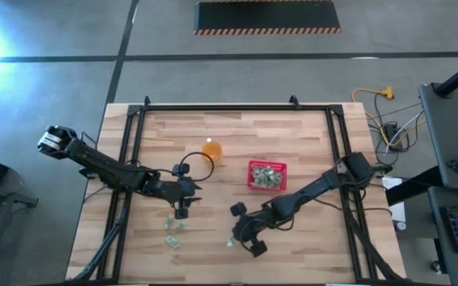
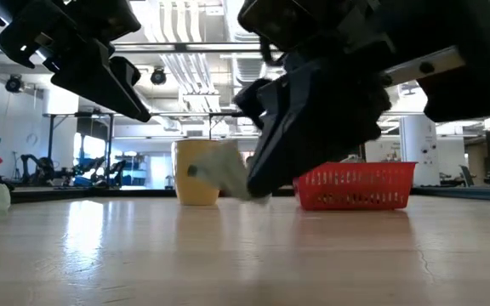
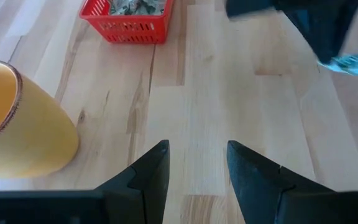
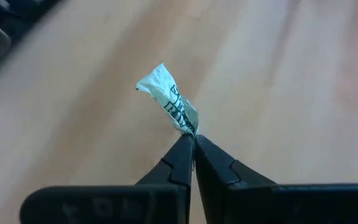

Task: Pick and place Stevia / Truvia into bins
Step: Put the stevia packet into the basket

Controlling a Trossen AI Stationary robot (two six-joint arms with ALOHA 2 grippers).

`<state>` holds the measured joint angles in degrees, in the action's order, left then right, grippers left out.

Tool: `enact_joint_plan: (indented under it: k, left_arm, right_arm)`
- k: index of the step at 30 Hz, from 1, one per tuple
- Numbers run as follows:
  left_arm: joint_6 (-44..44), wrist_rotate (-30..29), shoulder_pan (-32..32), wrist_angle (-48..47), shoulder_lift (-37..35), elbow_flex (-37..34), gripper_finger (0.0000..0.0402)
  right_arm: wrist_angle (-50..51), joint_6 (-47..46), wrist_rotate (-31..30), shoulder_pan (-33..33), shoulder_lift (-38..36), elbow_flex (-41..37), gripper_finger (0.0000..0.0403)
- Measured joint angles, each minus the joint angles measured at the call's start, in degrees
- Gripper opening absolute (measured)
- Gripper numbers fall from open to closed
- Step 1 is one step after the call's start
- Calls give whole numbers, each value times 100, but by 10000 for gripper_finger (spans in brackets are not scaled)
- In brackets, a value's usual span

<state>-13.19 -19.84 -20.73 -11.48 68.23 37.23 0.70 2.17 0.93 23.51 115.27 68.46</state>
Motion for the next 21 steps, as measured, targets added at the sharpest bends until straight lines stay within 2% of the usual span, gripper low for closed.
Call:
enact_joint_plan:
  k: [5, 12, 17, 21]
  left_arm:
    - [2, 0, 0, 4, 0, -2, 144]
    - [4, 2, 0, -7, 0, -11, 144]
    - [4, 1, 1, -20, 0, -12, 144]
    - [6, 2, 0, -23, 0, -13, 144]
  right_arm:
    - [899, -140, -1519, -2, -538, -4, 9]
    - [2102, -1156, -3728, -4, -1411, -311, 9]
    - [2882, -2149, -4144, -9, -2092, -881, 9]
    - [3035, -2624, -4316, -25, -2658, -1440, 9]
